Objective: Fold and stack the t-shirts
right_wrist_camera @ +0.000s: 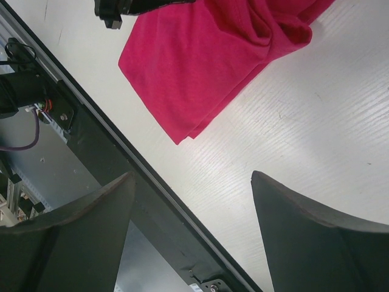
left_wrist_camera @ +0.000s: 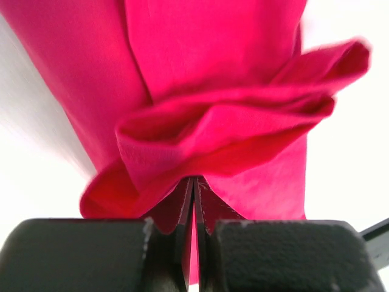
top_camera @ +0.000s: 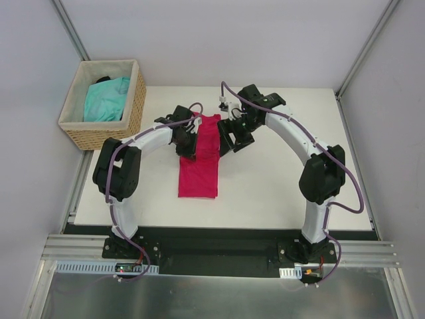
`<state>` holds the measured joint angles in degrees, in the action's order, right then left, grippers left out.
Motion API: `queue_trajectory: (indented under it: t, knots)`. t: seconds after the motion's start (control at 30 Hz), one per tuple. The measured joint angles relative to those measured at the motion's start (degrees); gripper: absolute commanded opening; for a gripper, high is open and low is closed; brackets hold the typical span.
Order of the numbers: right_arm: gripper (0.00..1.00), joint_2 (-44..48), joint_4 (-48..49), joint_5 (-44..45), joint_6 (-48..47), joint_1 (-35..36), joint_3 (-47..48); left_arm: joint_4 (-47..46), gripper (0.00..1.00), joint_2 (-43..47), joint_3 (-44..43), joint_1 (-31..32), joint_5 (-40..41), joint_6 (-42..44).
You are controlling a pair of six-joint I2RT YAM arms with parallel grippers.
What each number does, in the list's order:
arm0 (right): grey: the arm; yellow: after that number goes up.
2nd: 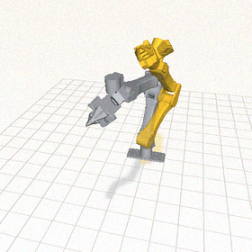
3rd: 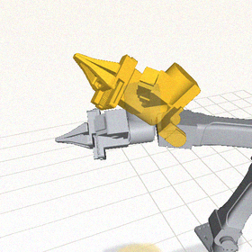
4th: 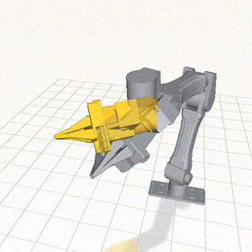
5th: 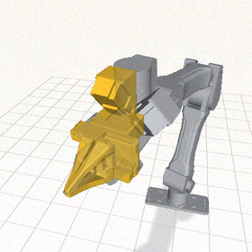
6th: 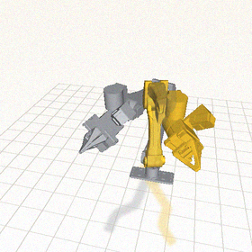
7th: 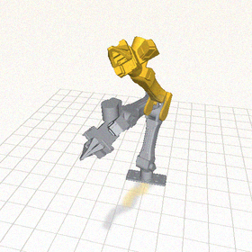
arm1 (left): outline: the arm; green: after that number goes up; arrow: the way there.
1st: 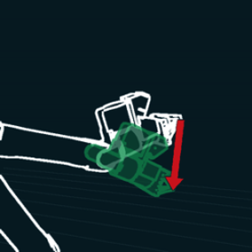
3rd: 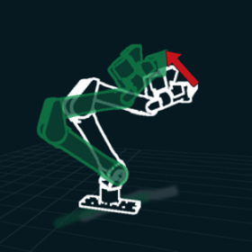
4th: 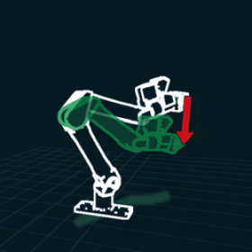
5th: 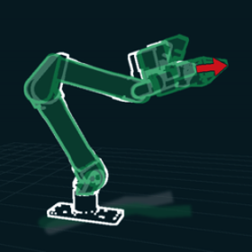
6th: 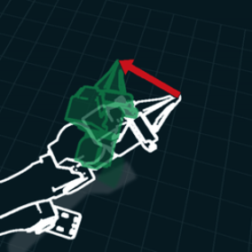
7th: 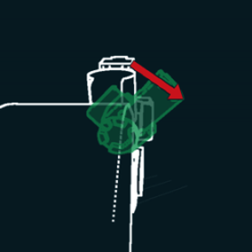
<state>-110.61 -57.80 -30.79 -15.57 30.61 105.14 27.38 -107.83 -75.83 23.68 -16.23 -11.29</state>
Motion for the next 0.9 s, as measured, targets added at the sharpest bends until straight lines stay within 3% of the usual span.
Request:
queue_trajectory:
  t: [0.83, 0.9]
  knots:
    - [0.81, 1.7, -3.6, 2.5, -1.3, -0.1, -0.8, -1.8, 0.0, -7.6, -6.8, -0.9, 0.5, 0.5]
    - [0.82, 1.7, -3.7, 2.8, -1.5, -0.3, -0.8, -1.6, 0.04, -7.6, -7.4, -1.1, 0.5, 0.7]
